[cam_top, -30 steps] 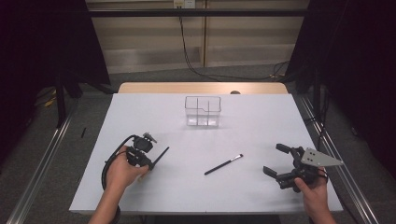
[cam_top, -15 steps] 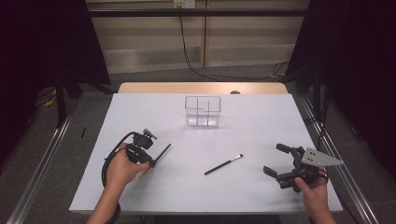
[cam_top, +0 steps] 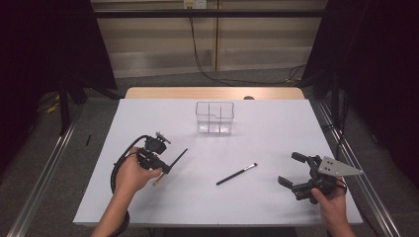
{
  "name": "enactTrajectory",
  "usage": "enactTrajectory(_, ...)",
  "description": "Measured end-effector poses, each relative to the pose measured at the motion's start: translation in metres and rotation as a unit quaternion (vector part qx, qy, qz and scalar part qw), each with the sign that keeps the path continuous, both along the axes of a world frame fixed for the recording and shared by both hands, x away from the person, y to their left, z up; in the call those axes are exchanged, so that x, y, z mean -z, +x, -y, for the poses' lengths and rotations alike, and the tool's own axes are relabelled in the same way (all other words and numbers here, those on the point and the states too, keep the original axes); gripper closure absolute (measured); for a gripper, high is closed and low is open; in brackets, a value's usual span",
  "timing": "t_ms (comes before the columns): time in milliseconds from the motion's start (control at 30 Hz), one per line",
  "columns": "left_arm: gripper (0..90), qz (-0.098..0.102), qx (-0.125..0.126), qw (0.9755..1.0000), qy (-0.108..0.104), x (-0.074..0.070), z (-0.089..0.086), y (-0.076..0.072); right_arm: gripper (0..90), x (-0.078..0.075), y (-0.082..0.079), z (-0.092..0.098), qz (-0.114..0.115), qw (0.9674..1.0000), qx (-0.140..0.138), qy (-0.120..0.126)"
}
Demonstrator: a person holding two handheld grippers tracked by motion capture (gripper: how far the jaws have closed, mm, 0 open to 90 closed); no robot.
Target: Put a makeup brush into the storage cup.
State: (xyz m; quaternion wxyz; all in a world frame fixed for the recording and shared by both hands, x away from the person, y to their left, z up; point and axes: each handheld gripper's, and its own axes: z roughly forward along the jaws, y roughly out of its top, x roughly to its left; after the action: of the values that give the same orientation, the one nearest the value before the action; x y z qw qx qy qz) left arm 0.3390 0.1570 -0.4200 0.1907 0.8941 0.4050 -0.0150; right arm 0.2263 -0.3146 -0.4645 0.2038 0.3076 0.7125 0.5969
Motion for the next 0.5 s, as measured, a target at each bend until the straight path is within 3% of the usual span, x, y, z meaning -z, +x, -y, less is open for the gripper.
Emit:
enactTrajectory(133,83.7,0.002,0.014,0.9999,-0.003,-0.004,0.007,0.000,0.0,0.000,0.000,-0.001,0.002,1.0000,-0.002,-0.001)
enactTrajectory(267,83.7,-0.007,0.028,0.9993,-0.022,-0.008,0.013,0.001,0.0,0.000,0.000,-0.002,0.001,1.0000,-0.003,-0.002)
enactTrajectory(500,83.6,0.006,0.048,0.9987,-0.017,-0.015,0.026,0.001,0.0,0.000,0.000,-0.002,-0.001,1.0000,-0.005,-0.003)
